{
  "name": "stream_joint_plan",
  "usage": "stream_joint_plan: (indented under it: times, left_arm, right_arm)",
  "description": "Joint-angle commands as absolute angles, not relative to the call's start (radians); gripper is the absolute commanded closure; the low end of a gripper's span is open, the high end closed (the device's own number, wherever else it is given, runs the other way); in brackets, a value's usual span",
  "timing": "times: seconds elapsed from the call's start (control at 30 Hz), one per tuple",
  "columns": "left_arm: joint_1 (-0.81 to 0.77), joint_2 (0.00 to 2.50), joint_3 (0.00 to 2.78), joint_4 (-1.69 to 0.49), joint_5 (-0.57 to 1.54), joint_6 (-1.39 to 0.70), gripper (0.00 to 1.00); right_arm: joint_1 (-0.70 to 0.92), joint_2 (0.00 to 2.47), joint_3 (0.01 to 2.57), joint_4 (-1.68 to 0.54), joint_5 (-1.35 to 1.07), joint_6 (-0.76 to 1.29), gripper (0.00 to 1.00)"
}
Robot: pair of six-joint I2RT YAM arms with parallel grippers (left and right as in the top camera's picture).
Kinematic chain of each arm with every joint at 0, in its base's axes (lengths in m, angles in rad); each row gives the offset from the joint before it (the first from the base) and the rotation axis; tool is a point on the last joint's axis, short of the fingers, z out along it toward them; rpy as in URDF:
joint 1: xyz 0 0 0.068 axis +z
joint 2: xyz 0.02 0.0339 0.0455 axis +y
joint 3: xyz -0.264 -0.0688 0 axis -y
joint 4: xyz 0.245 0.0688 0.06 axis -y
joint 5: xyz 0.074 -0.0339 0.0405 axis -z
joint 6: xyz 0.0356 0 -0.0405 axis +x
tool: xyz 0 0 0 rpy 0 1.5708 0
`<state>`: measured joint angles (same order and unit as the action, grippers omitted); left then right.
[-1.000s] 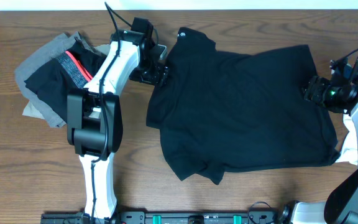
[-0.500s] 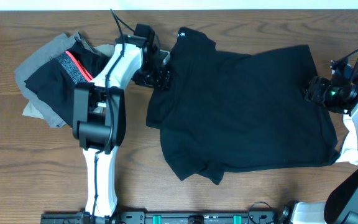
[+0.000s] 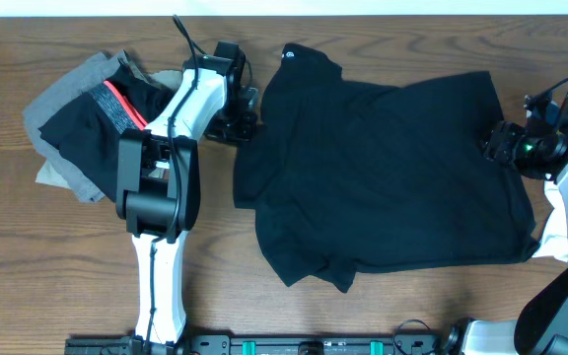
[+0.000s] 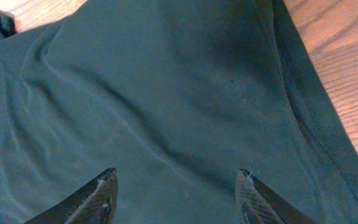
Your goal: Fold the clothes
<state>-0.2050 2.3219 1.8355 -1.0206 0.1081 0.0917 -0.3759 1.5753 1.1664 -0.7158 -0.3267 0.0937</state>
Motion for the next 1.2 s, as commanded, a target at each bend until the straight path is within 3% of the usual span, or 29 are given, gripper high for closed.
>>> stream_joint_plan:
  times: [0.0,0.37,0.47,0.57,0.7,0.93,1.17]
  left_arm:
    - [-0.173,2.285,1.840,-1.039,-0.101,-0.012,0.94]
    - [-0.117,2.245,1.840,-1.042,-0.102,-0.109,0.94]
    - [-0.122,2.244,1.840,-1.027,0.088,-0.035,0.83]
    - [-0.125,2.244,1.840,-1.003,0.250,0.007,0.60]
    - [-0.126,2.244,1.834,-0.960,0.308,0.007,0.50]
    - [-0.149,2.244,1.797,-0.916,0.382,0.104,0.39]
    - [-0.165,2.244,1.745,-0.900,0.382,0.143,0.39]
  right_arm:
    - [-0.363,1.568,1.183,-0.710,-0.340,0.078,0.40]
    - [-0.359,1.645,1.183,-0.704,-0.303,0.105,0.41]
    - [-0.352,1.689,1.183,-0.683,-0.315,0.112,0.40]
    - [-0.343,1.715,1.183,-0.673,-0.323,0.112,0.39]
    - [-0.335,1.719,1.183,-0.672,-0.323,0.112,0.39]
    - [-0.334,1.719,1.183,-0.665,-0.323,0.112,0.39]
    - [-0.333,1.719,1.183,-0.666,-0.342,0.112,0.40]
